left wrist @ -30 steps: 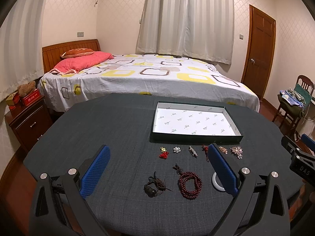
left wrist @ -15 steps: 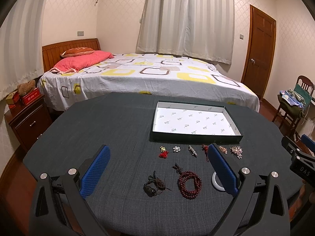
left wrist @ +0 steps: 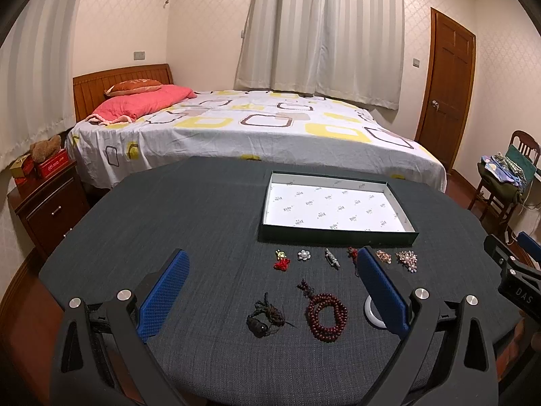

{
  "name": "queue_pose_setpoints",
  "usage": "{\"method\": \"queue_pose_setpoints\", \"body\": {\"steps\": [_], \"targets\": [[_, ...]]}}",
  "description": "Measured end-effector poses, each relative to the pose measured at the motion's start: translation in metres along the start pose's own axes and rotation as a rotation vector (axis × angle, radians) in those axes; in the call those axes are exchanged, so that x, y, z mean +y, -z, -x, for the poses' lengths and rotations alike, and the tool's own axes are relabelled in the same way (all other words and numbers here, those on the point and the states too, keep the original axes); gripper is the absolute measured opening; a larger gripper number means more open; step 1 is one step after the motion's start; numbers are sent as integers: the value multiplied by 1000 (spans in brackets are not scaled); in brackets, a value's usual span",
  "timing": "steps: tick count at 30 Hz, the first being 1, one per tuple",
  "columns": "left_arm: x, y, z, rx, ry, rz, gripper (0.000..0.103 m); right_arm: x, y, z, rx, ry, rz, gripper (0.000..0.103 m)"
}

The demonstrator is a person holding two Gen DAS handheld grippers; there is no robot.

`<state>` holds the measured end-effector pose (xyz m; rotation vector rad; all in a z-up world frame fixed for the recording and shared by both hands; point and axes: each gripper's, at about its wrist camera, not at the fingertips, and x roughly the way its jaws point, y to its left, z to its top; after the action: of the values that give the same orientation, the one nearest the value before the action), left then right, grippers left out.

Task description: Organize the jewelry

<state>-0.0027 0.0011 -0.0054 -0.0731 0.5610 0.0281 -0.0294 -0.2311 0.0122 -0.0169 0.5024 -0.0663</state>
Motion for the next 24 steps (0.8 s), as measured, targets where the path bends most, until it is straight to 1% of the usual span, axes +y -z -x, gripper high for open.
{"method": "queue_pose_setpoints", "body": {"steps": [14, 24], "targets": [[2, 7, -1, 7, -2, 6, 96, 0, 0, 0, 0, 0, 0, 99], [4, 6, 0, 15, -2, 9, 96, 0, -1, 0, 0, -1, 0, 99]]}}
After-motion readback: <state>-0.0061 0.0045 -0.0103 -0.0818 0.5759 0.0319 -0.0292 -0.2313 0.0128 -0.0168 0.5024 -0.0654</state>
